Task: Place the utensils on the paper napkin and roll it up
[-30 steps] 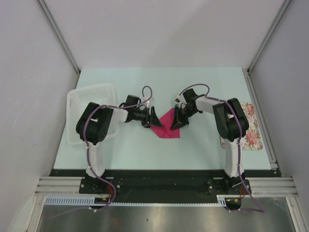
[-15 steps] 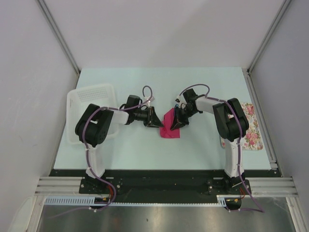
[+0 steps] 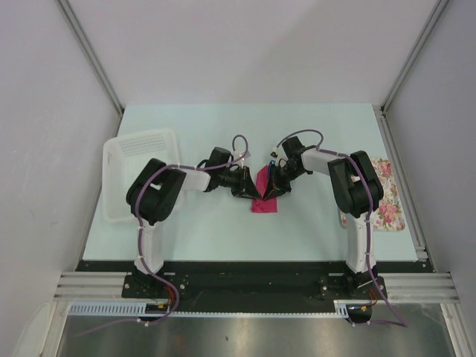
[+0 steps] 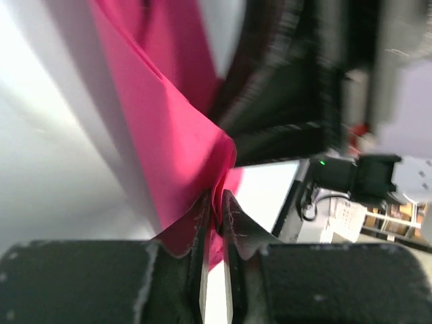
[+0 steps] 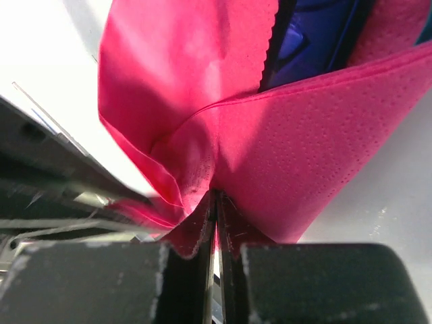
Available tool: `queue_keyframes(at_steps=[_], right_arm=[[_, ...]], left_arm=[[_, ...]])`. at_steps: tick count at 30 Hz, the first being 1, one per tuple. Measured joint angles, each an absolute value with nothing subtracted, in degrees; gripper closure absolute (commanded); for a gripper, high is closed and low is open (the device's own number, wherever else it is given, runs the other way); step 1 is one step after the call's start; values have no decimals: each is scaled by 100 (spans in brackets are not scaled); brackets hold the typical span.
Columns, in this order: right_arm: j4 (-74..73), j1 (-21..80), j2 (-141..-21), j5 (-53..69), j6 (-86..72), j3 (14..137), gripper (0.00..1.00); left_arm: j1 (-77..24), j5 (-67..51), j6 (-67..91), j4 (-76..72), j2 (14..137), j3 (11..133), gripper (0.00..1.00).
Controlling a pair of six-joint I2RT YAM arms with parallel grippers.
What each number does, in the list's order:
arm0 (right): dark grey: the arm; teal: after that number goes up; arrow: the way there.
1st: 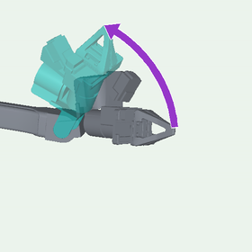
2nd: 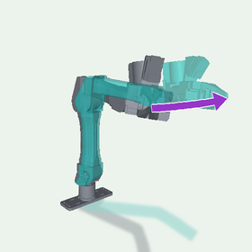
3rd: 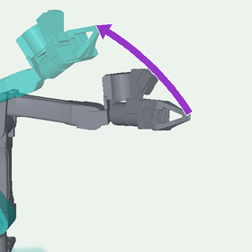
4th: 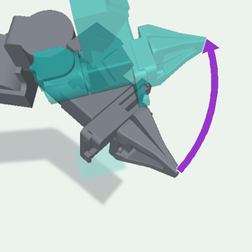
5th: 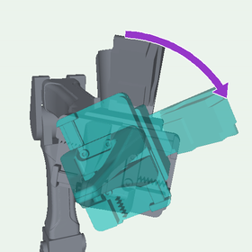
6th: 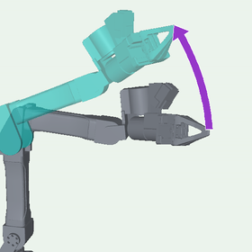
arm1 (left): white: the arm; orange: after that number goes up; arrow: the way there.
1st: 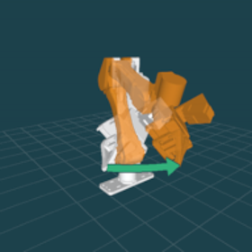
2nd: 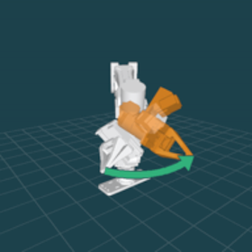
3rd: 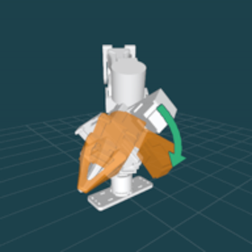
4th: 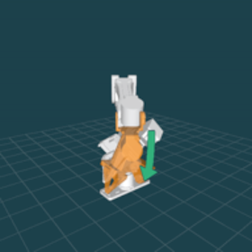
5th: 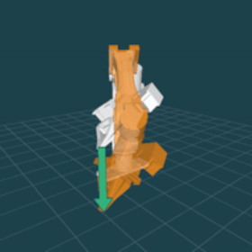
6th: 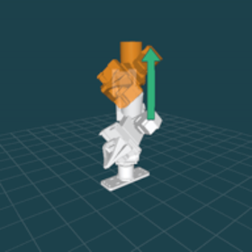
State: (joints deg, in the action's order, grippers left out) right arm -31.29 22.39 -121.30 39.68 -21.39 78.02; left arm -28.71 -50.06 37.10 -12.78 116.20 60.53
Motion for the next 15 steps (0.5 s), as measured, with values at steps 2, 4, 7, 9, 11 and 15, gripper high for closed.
queue_keyframes(at_steps=[2,4,7,9,11,15], right_arm=[[-3127,2237,-12130,3975,-2141,7802,93],[-3127,2233,-12130,3983,-2143,7802,93],[-3122,2226,-12130,3999,-2154,7802,92],[-3120,2222,-12130,4010,-2185,7804,90],[-3120,2206,-12130,4038,-2215,7811,88],[-3065,2143,-12130,4080,-2283,7856,85]], left_arm=[[-2888,-4834,3682,-1083,11743,6180,84],[-2902,-4619,3607,-812,11876,6342,87],[-2899,-4501,3533,-473,11990,6534,90],[-2912,-4429,3430,-180,12011,6687,91],[-2915,-4379,3312,113,12046,6851,92],[-2943,-4355,3072,576,12130,7137,93]])
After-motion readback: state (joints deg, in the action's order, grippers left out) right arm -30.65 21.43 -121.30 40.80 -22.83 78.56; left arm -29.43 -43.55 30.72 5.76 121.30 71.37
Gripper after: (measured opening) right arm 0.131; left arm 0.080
